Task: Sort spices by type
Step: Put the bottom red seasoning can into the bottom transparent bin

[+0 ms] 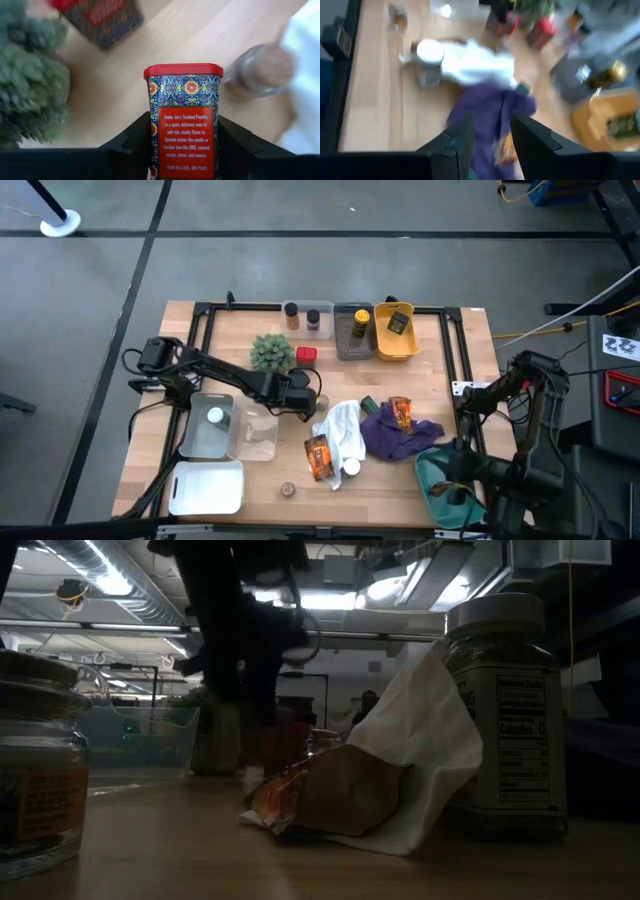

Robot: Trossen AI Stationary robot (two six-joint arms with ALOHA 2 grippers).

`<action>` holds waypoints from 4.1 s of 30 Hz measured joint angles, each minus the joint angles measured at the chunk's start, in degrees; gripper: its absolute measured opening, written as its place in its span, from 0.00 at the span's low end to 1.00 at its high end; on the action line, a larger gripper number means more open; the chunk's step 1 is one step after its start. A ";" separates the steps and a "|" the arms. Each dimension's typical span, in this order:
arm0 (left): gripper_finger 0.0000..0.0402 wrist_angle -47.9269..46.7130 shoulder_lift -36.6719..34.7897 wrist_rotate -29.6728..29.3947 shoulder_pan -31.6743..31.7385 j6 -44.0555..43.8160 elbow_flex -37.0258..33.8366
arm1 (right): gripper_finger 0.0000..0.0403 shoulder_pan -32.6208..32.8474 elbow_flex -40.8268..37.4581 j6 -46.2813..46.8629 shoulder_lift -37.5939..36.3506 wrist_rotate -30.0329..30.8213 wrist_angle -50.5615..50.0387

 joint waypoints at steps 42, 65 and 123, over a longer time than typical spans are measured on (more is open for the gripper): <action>0.41 7.79 -22.03 -32.50 -20.44 13.95 -0.57 | 0.33 -46.71 0.00 -58.52 -0.76 11.64 26.33; 0.41 11.23 -22.03 -34.94 -23.30 17.60 -0.57 | 0.33 -64.65 -15.13 -84.73 -0.73 -34.09 87.34; 0.39 -20.59 -23.46 -35.60 -36.44 -29.34 -1.20 | 0.33 -64.48 -15.96 -83.63 -11.20 -44.32 88.65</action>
